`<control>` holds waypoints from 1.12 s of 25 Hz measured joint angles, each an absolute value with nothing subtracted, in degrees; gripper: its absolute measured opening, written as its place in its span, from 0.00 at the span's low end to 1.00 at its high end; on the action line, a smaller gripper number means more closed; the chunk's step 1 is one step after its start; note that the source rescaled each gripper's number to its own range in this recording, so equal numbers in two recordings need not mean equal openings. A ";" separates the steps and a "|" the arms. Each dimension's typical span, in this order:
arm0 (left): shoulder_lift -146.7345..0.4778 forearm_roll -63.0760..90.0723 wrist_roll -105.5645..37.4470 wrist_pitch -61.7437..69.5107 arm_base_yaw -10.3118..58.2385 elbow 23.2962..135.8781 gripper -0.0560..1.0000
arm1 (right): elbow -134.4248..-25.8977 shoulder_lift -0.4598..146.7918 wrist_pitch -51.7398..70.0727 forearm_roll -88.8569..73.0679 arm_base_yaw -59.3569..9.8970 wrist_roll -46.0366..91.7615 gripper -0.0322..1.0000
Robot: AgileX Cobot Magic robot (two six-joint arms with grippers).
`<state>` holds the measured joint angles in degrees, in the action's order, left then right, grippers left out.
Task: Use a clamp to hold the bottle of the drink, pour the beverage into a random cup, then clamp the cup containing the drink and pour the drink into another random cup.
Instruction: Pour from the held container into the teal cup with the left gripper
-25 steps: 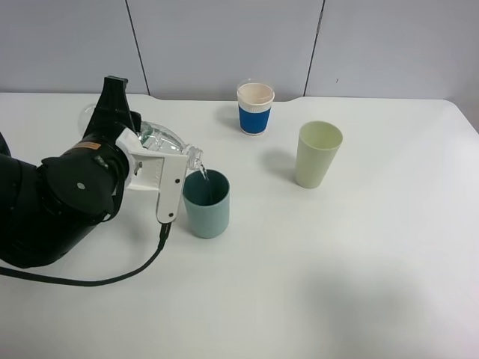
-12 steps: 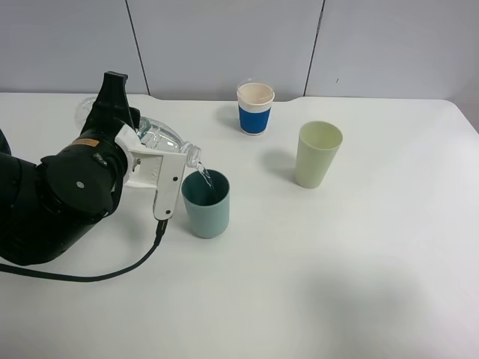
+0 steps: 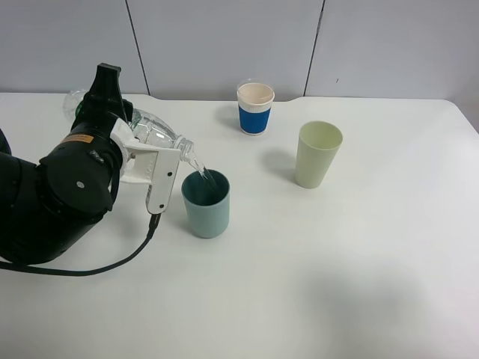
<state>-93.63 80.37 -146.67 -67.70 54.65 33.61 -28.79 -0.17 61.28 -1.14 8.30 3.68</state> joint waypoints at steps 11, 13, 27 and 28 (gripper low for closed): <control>-93.63 80.27 -147.69 -68.03 54.65 33.61 0.06 | -28.79 -0.17 61.28 -1.14 8.30 3.68 0.78; -93.63 80.06 -148.25 -68.07 54.65 33.61 0.06 | -28.79 -0.17 61.28 -1.14 8.30 3.68 0.78; -93.63 76.07 -150.86 -68.79 54.65 33.61 0.06 | -28.79 -0.17 61.28 -1.14 8.30 3.68 0.78; -93.63 75.66 -151.15 -69.04 54.65 33.61 0.06 | -28.79 -0.17 61.28 -1.14 8.30 3.68 0.78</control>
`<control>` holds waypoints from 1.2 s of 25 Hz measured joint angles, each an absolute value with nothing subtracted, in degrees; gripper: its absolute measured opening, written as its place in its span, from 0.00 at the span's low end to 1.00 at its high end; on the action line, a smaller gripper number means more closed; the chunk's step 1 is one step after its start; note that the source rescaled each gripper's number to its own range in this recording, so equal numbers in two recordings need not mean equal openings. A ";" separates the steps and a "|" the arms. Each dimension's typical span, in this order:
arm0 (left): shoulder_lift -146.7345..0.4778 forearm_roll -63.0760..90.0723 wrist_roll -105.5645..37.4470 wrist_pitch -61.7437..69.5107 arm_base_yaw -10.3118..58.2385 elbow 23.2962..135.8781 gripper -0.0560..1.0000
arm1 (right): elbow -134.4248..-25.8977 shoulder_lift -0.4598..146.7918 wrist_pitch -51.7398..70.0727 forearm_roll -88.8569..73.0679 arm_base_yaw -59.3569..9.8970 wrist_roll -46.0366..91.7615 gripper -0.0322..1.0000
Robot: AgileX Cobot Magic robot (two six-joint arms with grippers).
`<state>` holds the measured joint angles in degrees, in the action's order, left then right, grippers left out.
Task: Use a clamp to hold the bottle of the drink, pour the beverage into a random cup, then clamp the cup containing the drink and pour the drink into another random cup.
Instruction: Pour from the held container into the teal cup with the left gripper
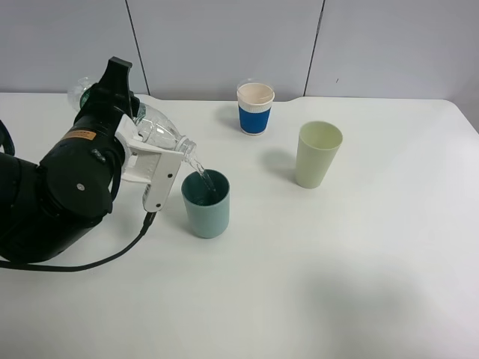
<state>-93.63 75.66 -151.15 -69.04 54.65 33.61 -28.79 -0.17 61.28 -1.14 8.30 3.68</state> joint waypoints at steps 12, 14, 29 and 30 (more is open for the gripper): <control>-93.63 72.55 -153.64 -69.63 54.65 33.61 0.06 | -28.79 -0.17 61.28 -1.14 8.30 3.68 0.78; -93.63 72.19 -153.77 -69.63 54.65 33.61 0.06 | -28.79 -0.17 61.28 -1.14 8.30 3.68 0.78; -93.63 68.42 -156.65 -69.63 54.65 33.61 0.06 | -28.79 -0.17 61.28 -1.14 8.30 3.68 0.78; -93.63 68.03 -156.77 -69.63 54.65 33.61 0.06 | -28.79 -0.17 61.28 -1.14 8.30 3.68 0.78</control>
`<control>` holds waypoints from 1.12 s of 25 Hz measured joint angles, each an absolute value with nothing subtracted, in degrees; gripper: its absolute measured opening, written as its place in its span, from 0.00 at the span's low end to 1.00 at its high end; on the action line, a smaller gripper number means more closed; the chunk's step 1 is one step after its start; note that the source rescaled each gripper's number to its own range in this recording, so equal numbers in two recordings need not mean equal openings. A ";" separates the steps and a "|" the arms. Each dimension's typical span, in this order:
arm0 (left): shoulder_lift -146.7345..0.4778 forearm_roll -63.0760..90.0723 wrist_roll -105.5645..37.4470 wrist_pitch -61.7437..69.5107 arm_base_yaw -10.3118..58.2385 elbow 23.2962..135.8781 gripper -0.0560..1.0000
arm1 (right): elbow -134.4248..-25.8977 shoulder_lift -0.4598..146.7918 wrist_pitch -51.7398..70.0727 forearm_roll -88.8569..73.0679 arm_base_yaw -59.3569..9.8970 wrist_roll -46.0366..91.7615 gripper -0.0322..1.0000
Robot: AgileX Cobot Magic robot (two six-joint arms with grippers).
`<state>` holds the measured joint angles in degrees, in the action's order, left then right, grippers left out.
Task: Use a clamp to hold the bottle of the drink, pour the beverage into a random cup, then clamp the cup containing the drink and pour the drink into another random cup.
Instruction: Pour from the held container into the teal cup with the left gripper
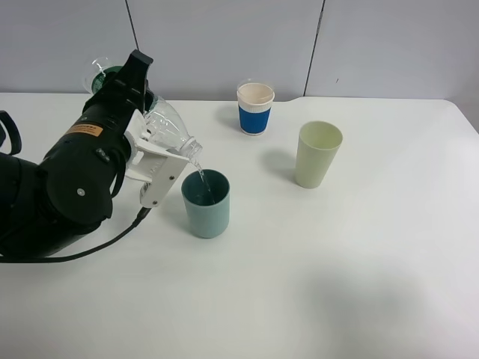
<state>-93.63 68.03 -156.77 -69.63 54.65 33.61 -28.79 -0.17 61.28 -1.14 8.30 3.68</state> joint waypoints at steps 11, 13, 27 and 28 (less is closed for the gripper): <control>-93.63 61.96 -158.66 -69.63 54.65 33.61 0.06 | -28.79 -0.17 61.28 -1.14 8.30 3.68 0.78; -93.63 60.55 -158.66 -69.63 54.65 33.61 0.06 | -28.79 -0.17 61.28 -1.14 8.30 3.68 0.78; -93.63 56.82 -156.14 -69.63 54.65 33.61 0.06 | -28.79 -0.17 61.28 -1.14 8.30 3.68 0.78; -93.63 57.34 -154.20 -69.63 54.65 33.61 0.06 | -28.79 -0.17 61.28 -1.14 8.30 3.68 0.78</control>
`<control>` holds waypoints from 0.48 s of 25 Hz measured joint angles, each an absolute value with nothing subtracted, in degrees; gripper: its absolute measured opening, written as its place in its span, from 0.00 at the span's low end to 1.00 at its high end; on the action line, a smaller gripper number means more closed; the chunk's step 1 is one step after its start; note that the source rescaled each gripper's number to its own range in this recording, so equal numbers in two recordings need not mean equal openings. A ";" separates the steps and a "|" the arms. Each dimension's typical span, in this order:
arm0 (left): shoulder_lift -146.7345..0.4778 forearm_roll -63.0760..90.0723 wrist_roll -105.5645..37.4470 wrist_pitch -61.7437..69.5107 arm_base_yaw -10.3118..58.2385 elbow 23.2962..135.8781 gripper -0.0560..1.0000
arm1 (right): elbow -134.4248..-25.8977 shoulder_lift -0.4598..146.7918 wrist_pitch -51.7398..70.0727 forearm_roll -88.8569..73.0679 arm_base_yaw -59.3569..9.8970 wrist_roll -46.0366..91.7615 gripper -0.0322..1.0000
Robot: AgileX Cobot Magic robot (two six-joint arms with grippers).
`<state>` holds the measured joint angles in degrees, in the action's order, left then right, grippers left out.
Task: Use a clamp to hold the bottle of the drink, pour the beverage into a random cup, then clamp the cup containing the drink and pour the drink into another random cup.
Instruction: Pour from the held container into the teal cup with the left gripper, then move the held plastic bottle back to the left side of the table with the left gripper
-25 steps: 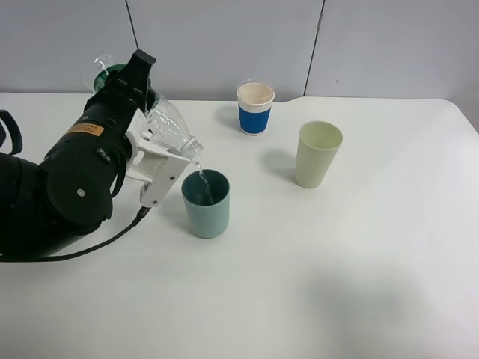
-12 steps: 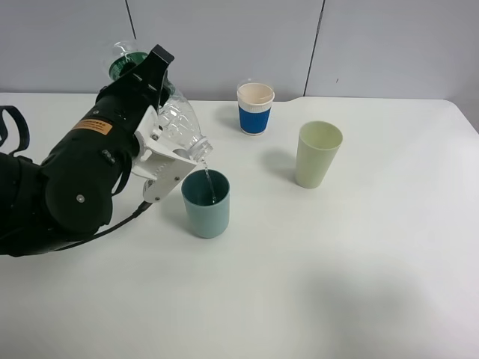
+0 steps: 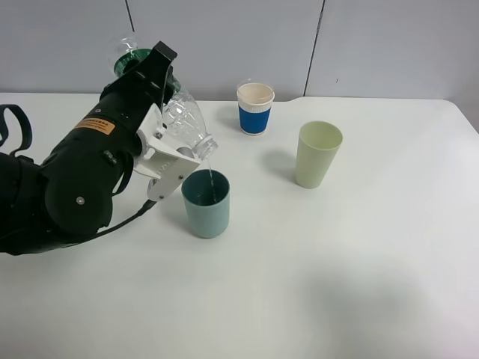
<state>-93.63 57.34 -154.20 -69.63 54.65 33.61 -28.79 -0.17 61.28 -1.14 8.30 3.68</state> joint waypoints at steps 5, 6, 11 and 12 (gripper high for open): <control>-93.63 61.02 -142.55 -68.80 53.89 33.61 0.06 | -28.79 -0.17 61.28 -1.14 8.30 3.68 0.78; -93.63 61.76 -139.60 -68.34 53.42 33.61 0.06 | -28.79 -0.17 61.28 -1.14 8.30 3.68 0.78; -92.54 62.64 -122.93 -65.59 50.57 33.61 0.06 | -28.79 -0.17 61.28 -1.14 8.30 3.68 0.78; -91.95 61.83 -119.24 -65.04 49.89 33.61 0.06 | -28.79 -0.17 61.28 -1.14 8.30 3.68 0.78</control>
<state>-91.95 61.83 -119.24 -65.04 49.89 33.61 -28.79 -0.17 61.28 -1.14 8.30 3.68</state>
